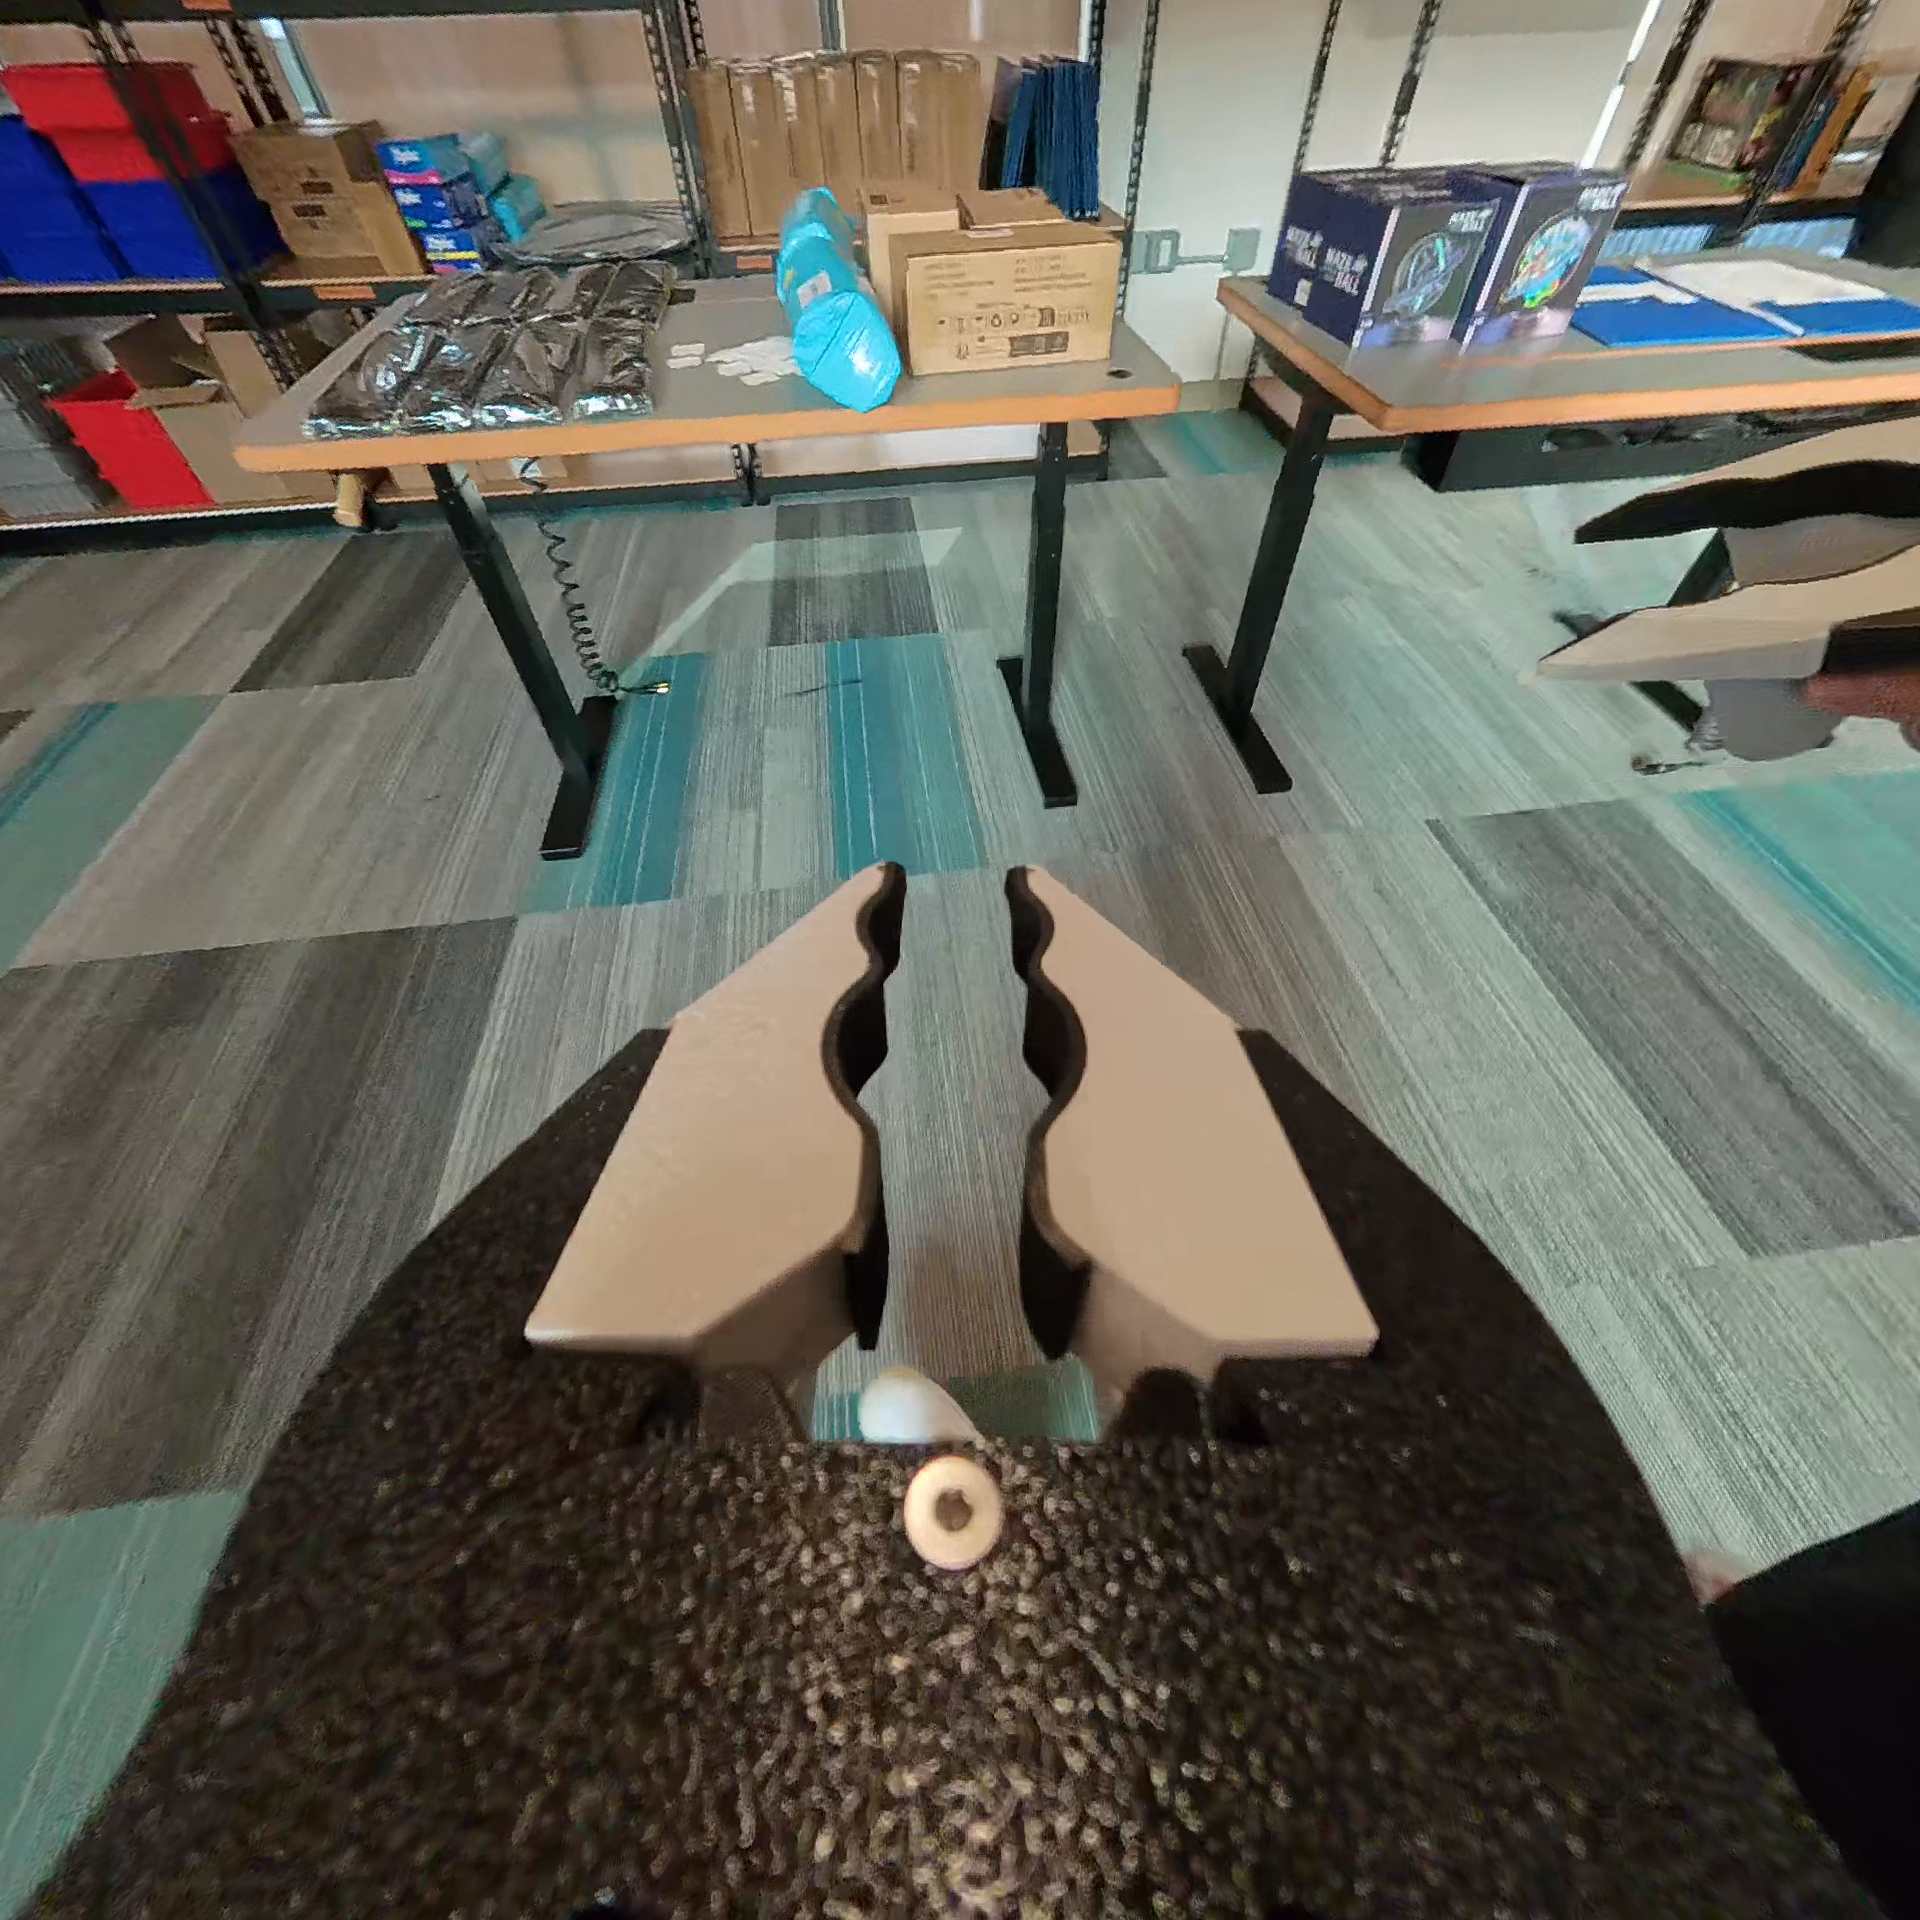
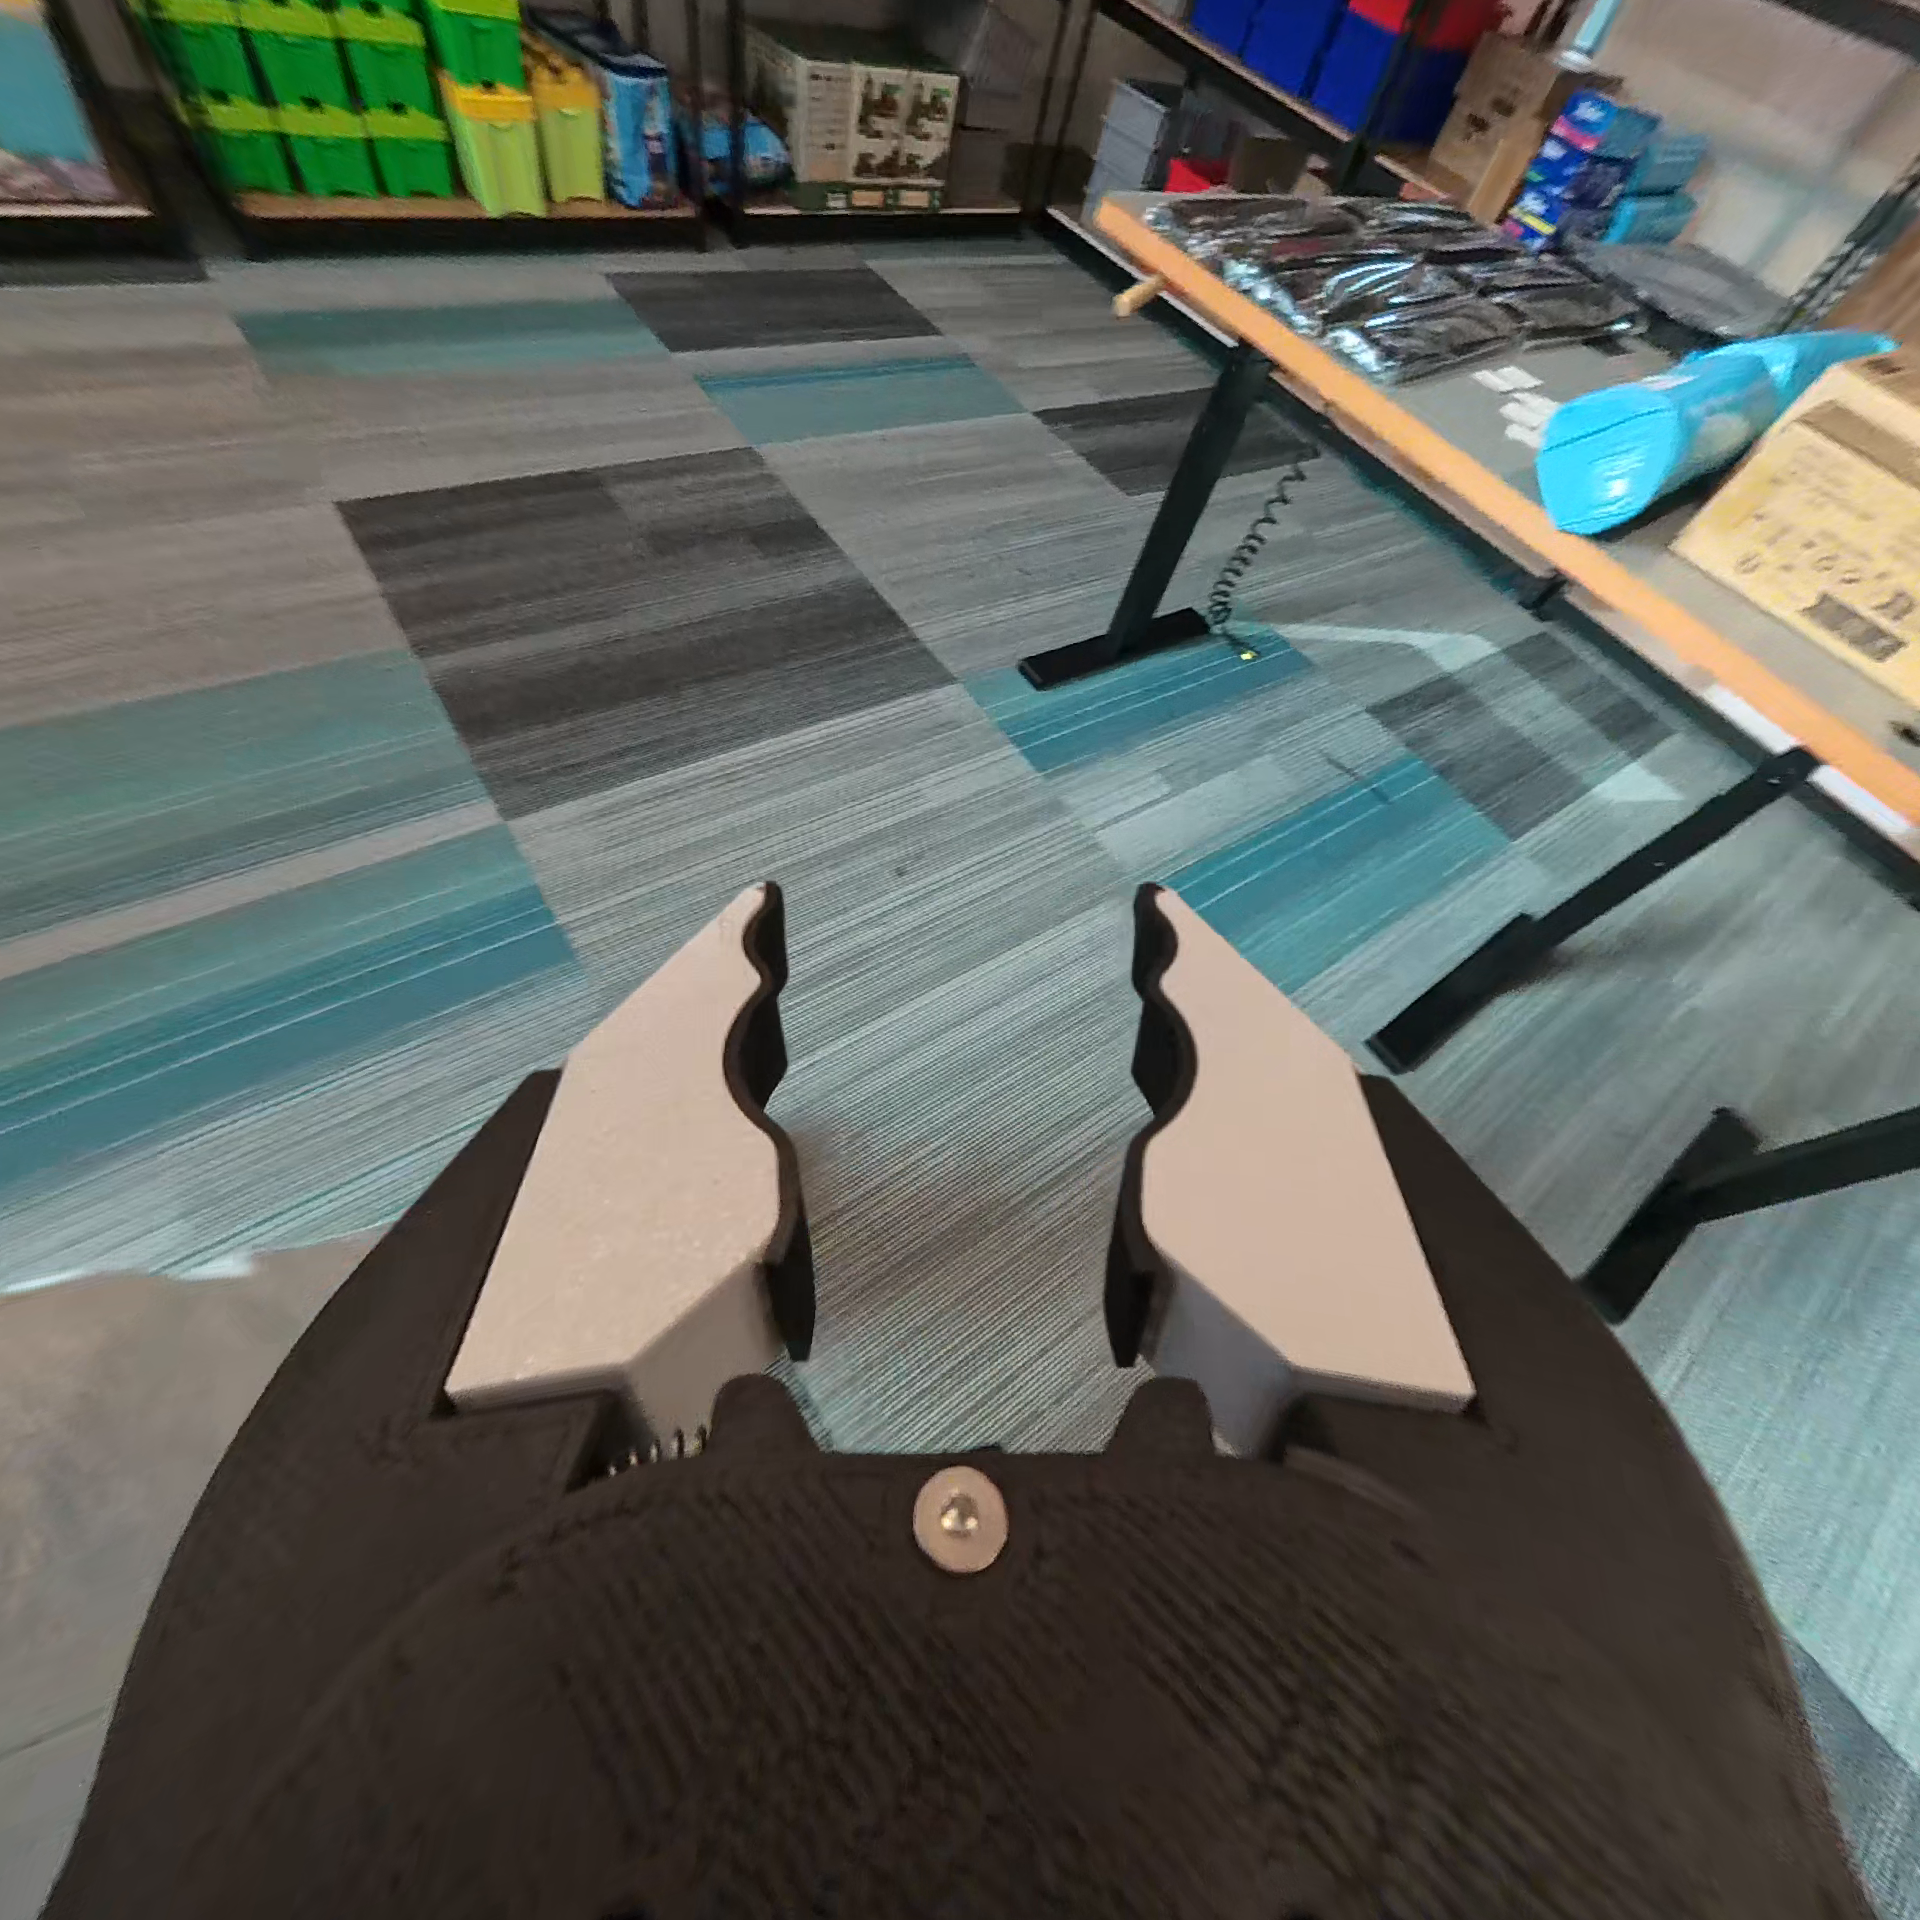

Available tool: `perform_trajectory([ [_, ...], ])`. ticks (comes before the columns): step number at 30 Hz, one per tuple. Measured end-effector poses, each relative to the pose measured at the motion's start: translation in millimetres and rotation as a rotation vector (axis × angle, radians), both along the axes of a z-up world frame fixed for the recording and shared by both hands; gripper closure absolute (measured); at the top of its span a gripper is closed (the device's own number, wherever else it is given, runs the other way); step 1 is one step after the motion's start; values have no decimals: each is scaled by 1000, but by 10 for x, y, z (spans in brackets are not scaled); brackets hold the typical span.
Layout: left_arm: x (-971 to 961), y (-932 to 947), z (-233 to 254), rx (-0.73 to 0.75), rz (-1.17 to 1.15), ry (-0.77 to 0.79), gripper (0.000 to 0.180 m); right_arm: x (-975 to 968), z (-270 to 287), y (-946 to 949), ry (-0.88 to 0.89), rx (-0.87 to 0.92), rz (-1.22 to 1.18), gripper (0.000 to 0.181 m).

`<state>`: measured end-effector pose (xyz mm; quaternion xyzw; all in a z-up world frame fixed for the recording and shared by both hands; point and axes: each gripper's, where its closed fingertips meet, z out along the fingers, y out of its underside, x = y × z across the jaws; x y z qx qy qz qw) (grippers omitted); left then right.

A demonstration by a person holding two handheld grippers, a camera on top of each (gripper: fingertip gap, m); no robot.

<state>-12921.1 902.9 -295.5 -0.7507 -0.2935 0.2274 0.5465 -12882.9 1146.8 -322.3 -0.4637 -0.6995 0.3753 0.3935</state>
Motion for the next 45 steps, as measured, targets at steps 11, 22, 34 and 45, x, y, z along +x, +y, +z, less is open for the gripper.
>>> perform_trajectory([
  [11, -2995, 1249, 125, 65, -260, -17, 135, -2521, 133, 1259, 1, 9, -309, 86],
  [22, -4925, 1846, 284, 47, -292, 26, 102, -4408, -85, 1812, -17, 8, -373, 75],
  [34, -7129, 2730, 157, -15, -210, 37, 75, -6867, -588, 3031, -54, 7, -385, 64],
  [45, -8539, 4221, 179, -24, -376, -16, 69, -8076, -764, 4060, -102, -91, -484, 52],
])
